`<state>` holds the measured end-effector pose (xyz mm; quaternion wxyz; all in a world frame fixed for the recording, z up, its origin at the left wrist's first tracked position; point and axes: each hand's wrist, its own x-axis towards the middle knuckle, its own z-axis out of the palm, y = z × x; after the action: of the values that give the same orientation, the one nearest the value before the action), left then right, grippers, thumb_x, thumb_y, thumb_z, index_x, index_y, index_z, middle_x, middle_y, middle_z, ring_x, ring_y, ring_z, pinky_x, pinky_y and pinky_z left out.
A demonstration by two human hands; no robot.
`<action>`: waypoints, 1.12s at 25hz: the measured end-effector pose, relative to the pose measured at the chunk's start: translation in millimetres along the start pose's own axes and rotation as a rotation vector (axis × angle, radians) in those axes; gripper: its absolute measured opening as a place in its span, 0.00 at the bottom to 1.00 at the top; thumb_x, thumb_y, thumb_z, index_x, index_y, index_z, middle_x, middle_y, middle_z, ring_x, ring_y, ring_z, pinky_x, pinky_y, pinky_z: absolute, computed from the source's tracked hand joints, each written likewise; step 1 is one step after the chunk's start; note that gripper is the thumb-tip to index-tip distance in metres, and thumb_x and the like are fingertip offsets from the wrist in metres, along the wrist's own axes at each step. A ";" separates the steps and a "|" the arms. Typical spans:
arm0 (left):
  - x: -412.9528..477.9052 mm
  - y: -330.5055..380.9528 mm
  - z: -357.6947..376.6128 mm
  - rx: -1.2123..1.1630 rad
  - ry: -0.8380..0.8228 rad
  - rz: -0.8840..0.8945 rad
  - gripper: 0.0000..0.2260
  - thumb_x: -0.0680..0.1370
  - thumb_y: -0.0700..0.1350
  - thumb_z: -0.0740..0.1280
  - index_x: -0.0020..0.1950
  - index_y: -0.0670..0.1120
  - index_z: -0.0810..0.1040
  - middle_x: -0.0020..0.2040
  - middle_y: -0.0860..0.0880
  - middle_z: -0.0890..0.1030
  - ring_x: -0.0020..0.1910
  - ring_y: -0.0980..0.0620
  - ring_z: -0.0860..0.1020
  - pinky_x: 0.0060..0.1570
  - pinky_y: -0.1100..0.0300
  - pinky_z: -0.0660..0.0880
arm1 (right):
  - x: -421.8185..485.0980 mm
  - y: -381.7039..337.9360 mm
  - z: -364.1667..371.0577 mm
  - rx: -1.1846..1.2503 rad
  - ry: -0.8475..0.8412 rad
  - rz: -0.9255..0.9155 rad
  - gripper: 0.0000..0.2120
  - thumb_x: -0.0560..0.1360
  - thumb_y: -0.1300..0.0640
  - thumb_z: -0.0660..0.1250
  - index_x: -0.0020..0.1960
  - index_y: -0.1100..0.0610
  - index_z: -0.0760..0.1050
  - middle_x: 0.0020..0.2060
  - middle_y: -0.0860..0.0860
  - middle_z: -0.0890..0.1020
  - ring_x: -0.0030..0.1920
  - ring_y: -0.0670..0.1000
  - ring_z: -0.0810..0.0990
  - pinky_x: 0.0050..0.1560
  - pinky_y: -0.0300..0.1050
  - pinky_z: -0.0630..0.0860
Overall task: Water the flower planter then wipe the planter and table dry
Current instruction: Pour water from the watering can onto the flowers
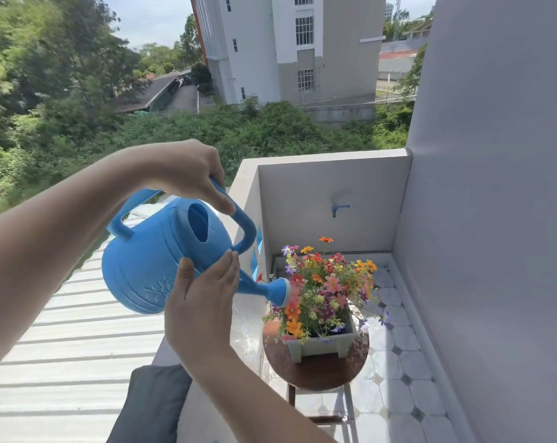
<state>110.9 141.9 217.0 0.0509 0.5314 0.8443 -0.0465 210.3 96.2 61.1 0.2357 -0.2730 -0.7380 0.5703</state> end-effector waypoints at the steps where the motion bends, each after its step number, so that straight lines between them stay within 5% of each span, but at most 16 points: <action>1: 1.4 2.6 -1.4 -0.002 0.011 0.007 0.15 0.66 0.63 0.72 0.29 0.53 0.81 0.22 0.53 0.71 0.24 0.52 0.65 0.28 0.58 0.62 | 2.1 0.2 -3.0 -0.012 0.013 -0.003 0.35 0.79 0.42 0.47 0.75 0.61 0.36 0.77 0.53 0.40 0.76 0.50 0.40 0.74 0.41 0.42; 28: -1.5 -6.5 -31.0 0.004 0.044 -0.024 0.19 0.64 0.65 0.72 0.30 0.49 0.82 0.23 0.50 0.70 0.26 0.49 0.66 0.28 0.57 0.63 | 11.7 -28.1 -9.9 0.032 -0.002 -0.040 0.34 0.80 0.45 0.49 0.75 0.63 0.38 0.76 0.56 0.43 0.76 0.52 0.41 0.76 0.47 0.42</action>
<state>104.6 141.8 248.0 0.0306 0.5222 0.8515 -0.0371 204.4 105.4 91.1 0.2505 -0.2539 -0.7343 0.5775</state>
